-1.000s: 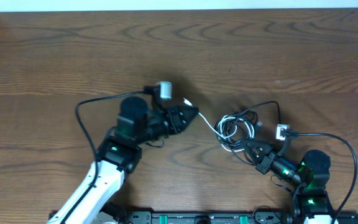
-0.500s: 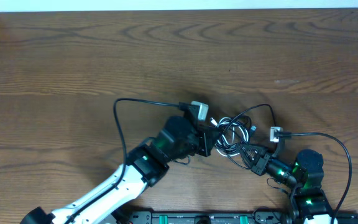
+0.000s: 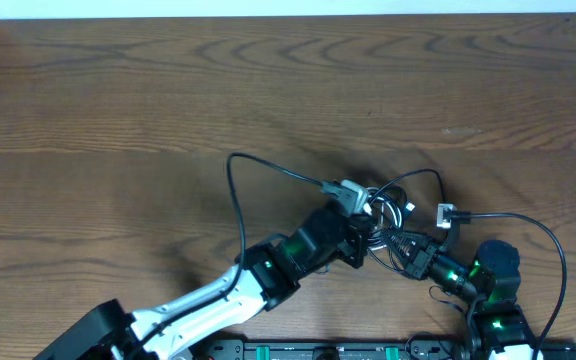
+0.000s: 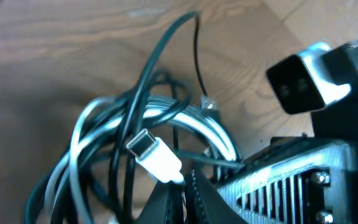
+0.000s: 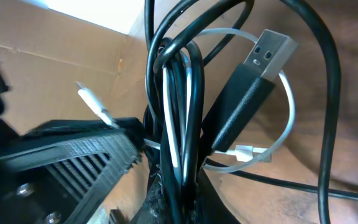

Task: Untangle cables

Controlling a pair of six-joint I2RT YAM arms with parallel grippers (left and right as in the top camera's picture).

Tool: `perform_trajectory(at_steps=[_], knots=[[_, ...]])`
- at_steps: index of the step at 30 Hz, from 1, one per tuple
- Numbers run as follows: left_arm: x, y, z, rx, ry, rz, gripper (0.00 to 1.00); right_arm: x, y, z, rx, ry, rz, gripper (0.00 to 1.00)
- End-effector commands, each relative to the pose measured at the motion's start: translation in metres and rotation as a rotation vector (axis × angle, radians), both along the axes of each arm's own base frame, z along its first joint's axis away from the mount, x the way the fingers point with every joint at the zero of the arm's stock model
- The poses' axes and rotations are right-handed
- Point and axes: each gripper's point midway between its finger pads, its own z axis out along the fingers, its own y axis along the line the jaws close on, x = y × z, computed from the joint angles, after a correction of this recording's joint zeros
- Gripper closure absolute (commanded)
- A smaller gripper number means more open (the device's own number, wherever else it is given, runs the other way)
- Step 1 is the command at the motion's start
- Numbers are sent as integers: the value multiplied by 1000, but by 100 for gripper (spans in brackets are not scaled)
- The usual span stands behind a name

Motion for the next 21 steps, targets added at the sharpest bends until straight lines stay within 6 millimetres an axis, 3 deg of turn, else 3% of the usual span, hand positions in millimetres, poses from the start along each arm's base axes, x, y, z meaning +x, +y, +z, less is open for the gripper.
perform_trajectory(at_steps=[1, 3, 5, 10, 11, 14, 19, 21], knots=[[10, -7, 5, 57, -147, -45, 92, -3, 1, -4, 4, 32, 6, 99], [10, -8, -2, 80, -158, -58, 91, -6, 1, -8, 3, 52, 9, 99], [10, -8, -13, 110, -149, -66, 83, -7, 3, -7, 8, 54, 21, 99], [13, -4, -40, 174, -121, -54, 29, -8, 4, -7, 13, 53, 30, 99], [17, -1, -40, 185, -128, -32, 12, -9, 4, -7, 14, 56, 30, 99], [32, 9, -26, 182, -170, 45, 9, -10, 5, -6, 29, 74, 30, 99], [45, 25, 17, 107, -227, 110, 9, -10, 6, -4, 77, 124, 14, 99], [55, 40, 32, 102, -250, 171, 9, -11, 7, -4, 80, 125, 22, 99]])
